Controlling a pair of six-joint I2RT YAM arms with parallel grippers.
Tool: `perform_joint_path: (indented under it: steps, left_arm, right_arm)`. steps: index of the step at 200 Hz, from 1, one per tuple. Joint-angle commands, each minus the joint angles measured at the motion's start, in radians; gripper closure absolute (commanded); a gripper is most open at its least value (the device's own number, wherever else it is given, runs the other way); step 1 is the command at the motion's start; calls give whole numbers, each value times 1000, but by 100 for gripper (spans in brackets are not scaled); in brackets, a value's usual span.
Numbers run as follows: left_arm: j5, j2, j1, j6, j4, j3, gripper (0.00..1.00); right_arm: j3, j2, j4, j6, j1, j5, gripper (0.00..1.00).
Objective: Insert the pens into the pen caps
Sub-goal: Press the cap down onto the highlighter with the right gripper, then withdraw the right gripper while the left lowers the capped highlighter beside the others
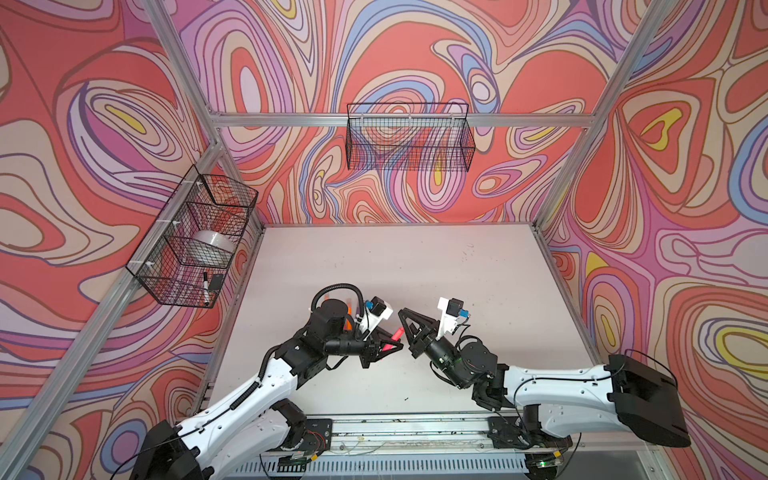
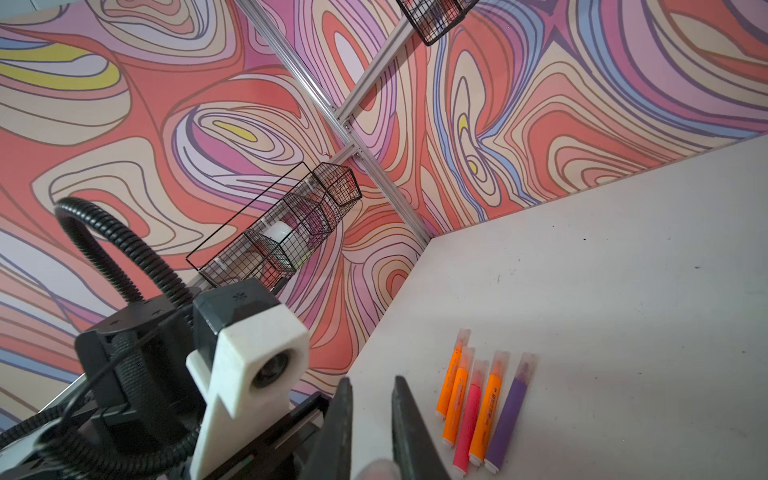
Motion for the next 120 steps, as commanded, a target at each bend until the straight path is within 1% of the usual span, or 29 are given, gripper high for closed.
perform_joint_path:
  steps: [1, 20, 34, 49, 57, 61, 69, 83, 92, 104, 120]
  left_arm:
    - [-372, -25, 143, -187, 304, 79, 100]
    - [-399, -26, 142, -187, 324, 36, 100]
    - [-422, -29, 142, -186, 345, -7, 100]
    - [-442, -33, 143, -177, 340, -44, 100]
    - [-446, -31, 143, -175, 339, -50, 100]
    - [-449, -30, 143, -175, 338, -88, 100]
    - [-457, -28, 142, -177, 335, -107, 100]
    - [-485, -24, 143, -184, 330, -139, 100]
    - [-505, -18, 142, -193, 330, -162, 100]
    - [-543, -2, 141, -217, 329, -193, 100]
    - [-585, 42, 142, -254, 341, -230, 100]
  right_arm:
    - [-54, -4, -247, -46, 97, -224, 100]
    - [-9, 1, -321, -33, 97, -154, 100]
    - [12, 5, -337, -47, 97, -121, 99]
    - [28, 0, -352, -56, 97, -82, 84]
    - [38, -10, -373, -58, 97, -53, 71]
    - [45, -15, -387, -59, 98, -33, 65]
    - [57, -29, -412, -67, 98, -3, 54]
    - [81, -60, -478, -74, 98, 62, 40]
    - [94, -86, -519, -77, 97, 99, 34]
    - [99, -119, -564, -76, 98, 145, 29]
    - [102, -162, -630, -56, 98, 221, 26]
